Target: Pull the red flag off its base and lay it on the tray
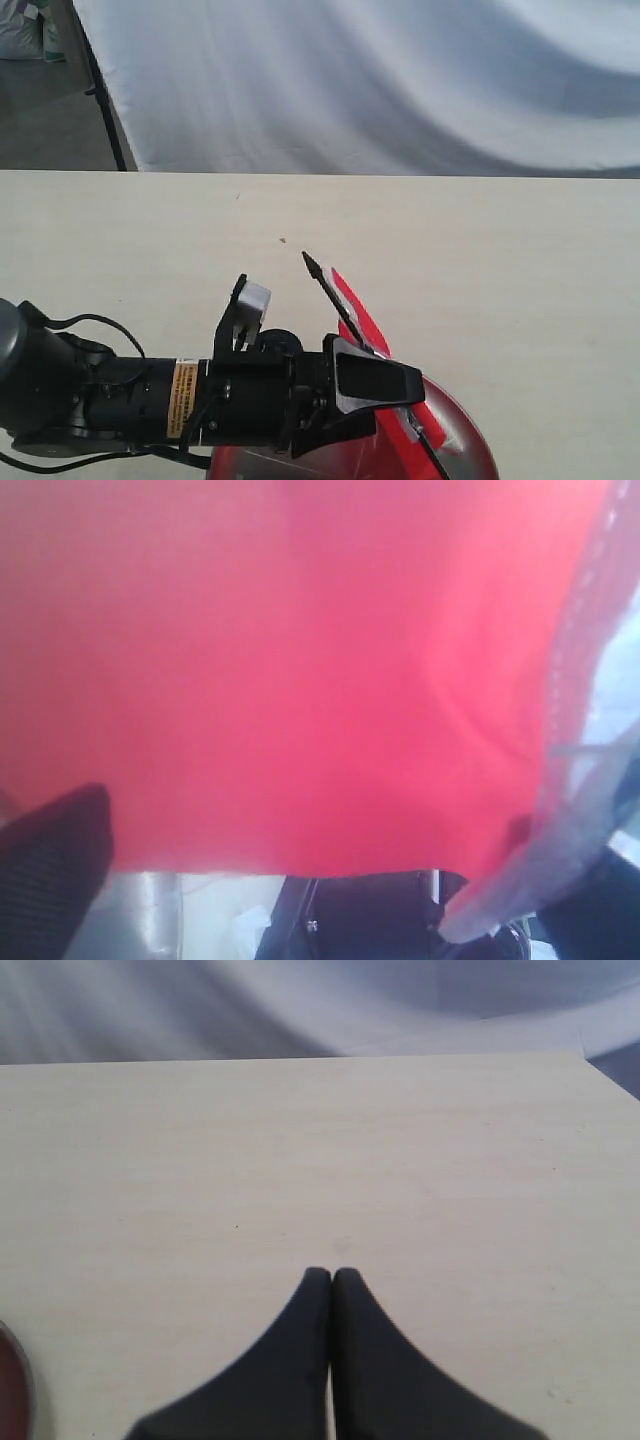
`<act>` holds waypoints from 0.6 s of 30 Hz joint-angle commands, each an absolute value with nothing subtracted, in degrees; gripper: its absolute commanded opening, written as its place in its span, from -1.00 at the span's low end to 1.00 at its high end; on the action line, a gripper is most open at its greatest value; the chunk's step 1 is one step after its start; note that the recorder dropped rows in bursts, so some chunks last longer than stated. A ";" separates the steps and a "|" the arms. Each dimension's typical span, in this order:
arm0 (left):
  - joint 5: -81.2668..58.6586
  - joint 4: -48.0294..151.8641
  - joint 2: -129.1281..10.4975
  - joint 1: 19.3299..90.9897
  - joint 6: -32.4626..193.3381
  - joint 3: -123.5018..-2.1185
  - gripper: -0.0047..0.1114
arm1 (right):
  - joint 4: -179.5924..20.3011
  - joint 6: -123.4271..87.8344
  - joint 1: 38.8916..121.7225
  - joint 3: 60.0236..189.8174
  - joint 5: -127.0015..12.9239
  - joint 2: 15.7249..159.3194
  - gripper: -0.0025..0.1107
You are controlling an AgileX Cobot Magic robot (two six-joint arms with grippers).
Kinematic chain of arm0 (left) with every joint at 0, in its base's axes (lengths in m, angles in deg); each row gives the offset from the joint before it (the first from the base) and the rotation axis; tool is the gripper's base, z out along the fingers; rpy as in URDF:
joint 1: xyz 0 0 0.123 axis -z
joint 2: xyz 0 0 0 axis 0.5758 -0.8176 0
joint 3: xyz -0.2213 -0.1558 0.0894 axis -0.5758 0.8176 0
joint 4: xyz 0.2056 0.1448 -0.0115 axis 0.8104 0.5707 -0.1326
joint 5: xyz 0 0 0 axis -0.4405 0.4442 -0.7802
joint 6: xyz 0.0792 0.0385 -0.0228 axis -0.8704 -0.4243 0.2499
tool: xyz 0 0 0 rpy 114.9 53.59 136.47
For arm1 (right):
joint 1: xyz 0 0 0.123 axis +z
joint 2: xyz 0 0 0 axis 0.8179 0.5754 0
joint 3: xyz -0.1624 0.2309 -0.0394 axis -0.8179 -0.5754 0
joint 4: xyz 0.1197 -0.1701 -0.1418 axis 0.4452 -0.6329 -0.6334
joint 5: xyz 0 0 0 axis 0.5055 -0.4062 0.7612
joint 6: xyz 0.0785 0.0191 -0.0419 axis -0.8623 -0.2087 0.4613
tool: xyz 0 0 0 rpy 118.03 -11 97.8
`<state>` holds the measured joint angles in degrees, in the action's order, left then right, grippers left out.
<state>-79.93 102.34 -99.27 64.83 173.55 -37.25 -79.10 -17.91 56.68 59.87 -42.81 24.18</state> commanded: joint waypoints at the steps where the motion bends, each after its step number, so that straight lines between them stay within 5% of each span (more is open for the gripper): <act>1: -81.27 103.07 -98.52 65.02 172.74 -37.38 0.85 | -79.27 -17.73 56.51 60.02 -42.57 23.96 -0.96; 6: -81.27 106.23 -97.79 65.02 166.57 -37.95 0.85 | -79.27 -17.73 56.51 60.02 -42.57 23.96 -0.96; 9: -54.99 102.78 -97.08 65.02 174.06 -37.95 0.85 | -79.27 -17.73 56.51 60.02 -42.57 23.96 -0.96; 13: -81.27 103.85 -97.08 65.02 169.31 -38.29 0.85 | -79.27 -17.73 56.51 60.02 -42.57 23.96 -0.96; 16: -81.27 104.22 -96.55 64.37 167.96 -38.91 0.85 | -79.27 -17.73 56.51 60.02 -42.57 23.96 -0.96; 18: -62.97 104.50 -96.14 64.38 174.52 -39.16 0.85 | -79.27 -17.73 56.51 60.02 -42.57 23.96 -0.96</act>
<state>-77.27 104.33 -96.76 64.67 170.29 -38.79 -79.10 -17.91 56.68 59.87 -42.70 24.18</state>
